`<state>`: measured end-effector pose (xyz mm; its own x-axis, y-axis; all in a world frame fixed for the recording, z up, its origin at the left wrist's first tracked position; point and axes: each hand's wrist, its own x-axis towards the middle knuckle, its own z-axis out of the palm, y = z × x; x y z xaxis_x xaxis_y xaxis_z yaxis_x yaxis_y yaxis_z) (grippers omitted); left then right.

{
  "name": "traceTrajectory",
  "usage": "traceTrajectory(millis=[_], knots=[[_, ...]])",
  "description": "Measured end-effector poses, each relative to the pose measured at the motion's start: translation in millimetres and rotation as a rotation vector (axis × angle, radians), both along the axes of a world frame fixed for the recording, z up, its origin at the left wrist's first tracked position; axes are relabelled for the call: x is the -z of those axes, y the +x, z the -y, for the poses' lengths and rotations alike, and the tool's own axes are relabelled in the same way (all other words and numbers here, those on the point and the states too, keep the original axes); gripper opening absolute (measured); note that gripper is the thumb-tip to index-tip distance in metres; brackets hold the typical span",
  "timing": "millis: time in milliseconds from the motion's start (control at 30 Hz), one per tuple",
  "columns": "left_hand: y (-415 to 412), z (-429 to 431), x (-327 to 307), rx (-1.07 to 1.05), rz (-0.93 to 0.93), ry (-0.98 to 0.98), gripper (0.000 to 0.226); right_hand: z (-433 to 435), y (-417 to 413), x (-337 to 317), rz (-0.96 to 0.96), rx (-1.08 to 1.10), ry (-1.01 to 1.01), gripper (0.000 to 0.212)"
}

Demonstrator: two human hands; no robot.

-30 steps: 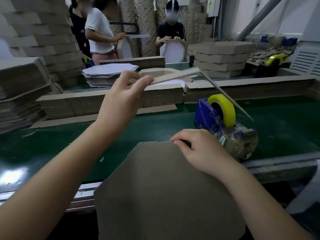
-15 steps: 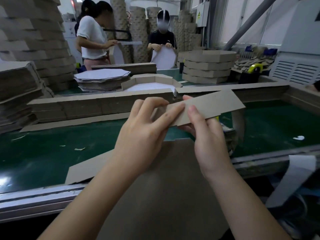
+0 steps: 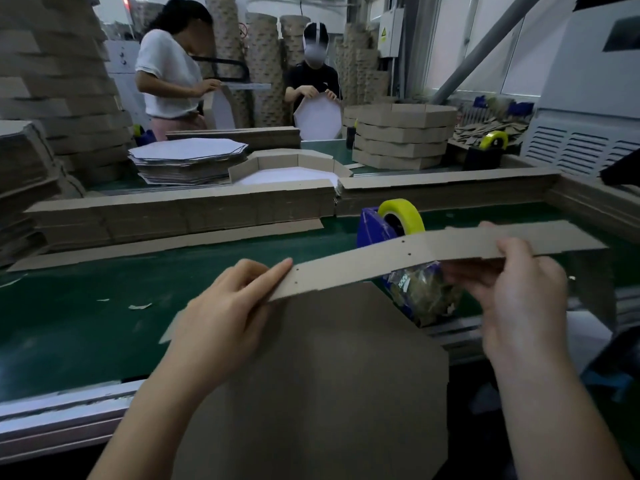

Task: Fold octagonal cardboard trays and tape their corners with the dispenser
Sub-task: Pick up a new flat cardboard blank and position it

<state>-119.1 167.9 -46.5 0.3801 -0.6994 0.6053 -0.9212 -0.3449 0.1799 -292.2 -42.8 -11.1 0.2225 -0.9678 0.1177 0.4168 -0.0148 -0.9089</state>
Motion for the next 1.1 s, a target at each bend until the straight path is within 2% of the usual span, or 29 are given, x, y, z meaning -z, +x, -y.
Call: traceTrajectory(millis=[67,167,233,300,333,400,433,467,500,567,667,867,967,1033,1100], knots=[[-0.8,8.1,-3.5,-0.018,0.002,-0.055,0.047,7.7,-5.3,6.3,-0.216,-0.072,0.012,0.038],[-8.6,23.0,-9.7,-0.051,0.040,-0.116,0.043,7.2,-12.8,6.3,-0.741,-0.223,-0.079,0.087],[-12.9,29.1,-11.8,-0.057,0.038,-0.144,0.041,-0.7,-17.8,4.6,-1.030,-0.184,-0.213,0.097],[-17.4,33.6,-12.1,-0.043,0.064,-0.156,0.041,-10.6,-21.0,4.4,-1.126,0.022,-0.417,0.092],[-20.5,35.4,-12.6,-0.032,0.083,-0.159,0.042,-14.7,-21.3,4.7,-1.081,0.172,-0.574,0.086],[-29.2,40.5,-15.0,-0.014,0.111,-0.164,0.046,-23.3,-18.4,2.9,-0.844,0.361,-0.971,0.063],[-34.2,43.7,-17.0,-0.010,0.127,-0.165,0.047,-27.2,-14.0,2.2,-0.730,0.324,-1.133,0.049],[-39.3,47.6,-19.1,-0.006,0.145,-0.163,0.047,-30.8,-7.5,1.8,-0.659,0.199,-1.237,0.038],[-44.1,51.6,-20.8,0.001,0.160,-0.161,0.048,-33.9,-0.1,1.9,-0.648,0.039,-1.280,0.039],[-52.0,57.5,-22.9,0.010,0.162,-0.163,0.049,-35.3,11.2,5.6,-0.693,-0.235,-1.249,0.057],[-56.6,58.7,-22.5,-0.003,0.123,-0.217,0.053,-32.4,17.2,13.2,-0.637,-0.373,-1.143,0.061],[-48.4,46.1,-14.3,0.015,0.065,-0.296,0.054,-27.1,19.4,10.9,-0.491,-0.371,-1.224,0.057],[-30.4,27.2,0.2,-0.009,-0.097,-0.364,0.066,-28.9,20.2,-4.7,-0.438,-0.289,-1.295,0.054],[-14.9,15.8,11.4,-0.062,-0.247,-0.412,0.075,-29.4,20.2,-19.8,-0.505,-0.237,-1.368,0.052],[-2.8,9.7,19.3,-0.136,-0.359,-0.377,0.080,-30.0,19.5,-35.6,-0.627,-0.167,-1.435,0.051]])
